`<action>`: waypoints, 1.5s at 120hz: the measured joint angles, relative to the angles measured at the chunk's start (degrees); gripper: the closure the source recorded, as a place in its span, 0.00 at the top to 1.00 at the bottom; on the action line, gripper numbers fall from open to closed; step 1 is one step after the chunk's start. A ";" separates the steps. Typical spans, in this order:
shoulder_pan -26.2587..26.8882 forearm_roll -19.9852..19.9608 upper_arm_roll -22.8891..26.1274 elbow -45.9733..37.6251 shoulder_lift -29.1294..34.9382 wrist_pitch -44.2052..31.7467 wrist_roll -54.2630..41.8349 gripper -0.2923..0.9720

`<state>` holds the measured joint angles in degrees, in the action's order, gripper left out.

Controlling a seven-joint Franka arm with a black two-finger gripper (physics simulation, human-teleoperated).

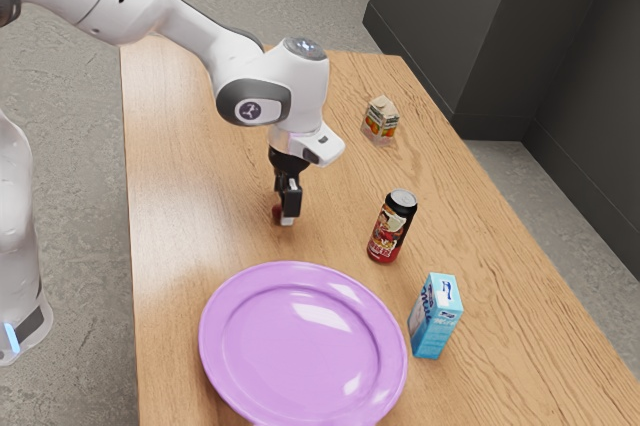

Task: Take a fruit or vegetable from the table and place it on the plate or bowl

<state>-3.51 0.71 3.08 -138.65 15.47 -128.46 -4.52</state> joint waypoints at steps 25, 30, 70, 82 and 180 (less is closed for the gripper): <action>0.03 0.06 0.04 -0.49 -0.01 -0.60 0.08 0.77; 0.02 0.06 0.04 -0.71 -0.02 -0.91 0.08 0.77; 0.03 0.09 0.08 -1.39 0.06 -2.57 0.15 0.70; 0.03 0.09 0.09 -1.64 0.06 -2.98 0.18 0.68; 0.01 0.40 -0.02 -2.61 0.46 -4.44 0.66 0.34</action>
<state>-3.50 1.11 3.05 -141.26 15.93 -132.90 -3.86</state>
